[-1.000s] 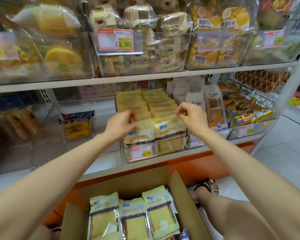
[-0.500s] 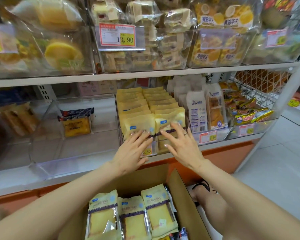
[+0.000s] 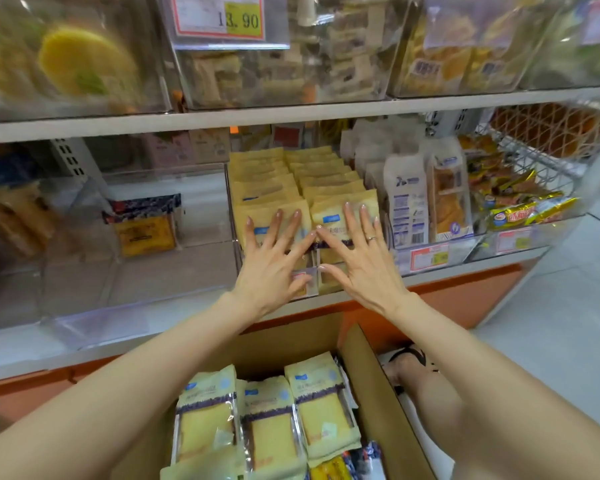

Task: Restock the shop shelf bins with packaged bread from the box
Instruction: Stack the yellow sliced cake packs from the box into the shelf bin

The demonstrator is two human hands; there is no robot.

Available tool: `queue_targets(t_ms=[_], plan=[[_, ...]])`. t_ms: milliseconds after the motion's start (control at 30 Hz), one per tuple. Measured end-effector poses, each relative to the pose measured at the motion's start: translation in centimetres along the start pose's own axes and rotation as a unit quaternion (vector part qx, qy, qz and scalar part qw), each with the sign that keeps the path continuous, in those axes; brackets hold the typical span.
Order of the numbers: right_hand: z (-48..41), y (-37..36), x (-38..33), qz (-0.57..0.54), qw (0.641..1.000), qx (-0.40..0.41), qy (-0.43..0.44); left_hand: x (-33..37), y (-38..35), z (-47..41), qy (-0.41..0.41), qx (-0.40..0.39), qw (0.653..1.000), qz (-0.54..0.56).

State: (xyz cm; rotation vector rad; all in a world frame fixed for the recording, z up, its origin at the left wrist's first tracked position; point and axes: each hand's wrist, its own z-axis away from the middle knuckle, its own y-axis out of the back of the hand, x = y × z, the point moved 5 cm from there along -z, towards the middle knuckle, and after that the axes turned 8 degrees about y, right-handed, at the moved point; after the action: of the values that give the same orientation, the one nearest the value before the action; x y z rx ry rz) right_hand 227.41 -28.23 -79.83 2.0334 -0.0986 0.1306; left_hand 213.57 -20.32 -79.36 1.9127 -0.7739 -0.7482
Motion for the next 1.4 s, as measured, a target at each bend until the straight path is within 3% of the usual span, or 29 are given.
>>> queue_targets(t_ms=[200, 433, 667, 900, 1000, 1200, 1267, 1400], plan=[[0.2, -0.7, 0.1, 0.0, 1.0, -0.025, -0.018, 0.3, -1.0, 0.6, 0.003, -0.082, 0.994, 0.069], [0.8, -1.1, -0.1, -0.029, 0.994, -0.098, -0.03, 0.5, -1.4, 0.7, 0.003, -0.119, 0.992, 0.052], [0.3, -0.1, 0.1, -0.032, 0.994, -0.096, -0.045, -0.7, -2.5, 0.1, 0.006, -0.041, 0.999, 0.014], [-4.2, 0.5, 0.8, -0.014, 0.987, -0.157, -0.038, -2.0, -2.1, -2.1, -0.015, 0.028, 0.999, 0.002], [-5.0, 1.7, -0.3, -0.031, 0.991, -0.126, -0.016, -2.3, -1.1, -2.6, -0.014, 0.018, 1.0, -0.011], [-0.5, 3.7, -3.1, -0.038, 0.998, 0.041, 0.023, -2.7, -0.5, -2.4, 0.022, 0.003, 0.999, -0.025], [1.0, 2.9, -3.2, -0.04, 0.999, 0.027, 0.016, -2.2, 0.9, -2.1, 0.043, -0.015, 0.999, -0.024], [-0.2, 1.3, -1.1, -0.056, 0.995, -0.061, -0.055, -1.1, 1.4, -1.0, 0.004, -0.032, 0.998, -0.05]])
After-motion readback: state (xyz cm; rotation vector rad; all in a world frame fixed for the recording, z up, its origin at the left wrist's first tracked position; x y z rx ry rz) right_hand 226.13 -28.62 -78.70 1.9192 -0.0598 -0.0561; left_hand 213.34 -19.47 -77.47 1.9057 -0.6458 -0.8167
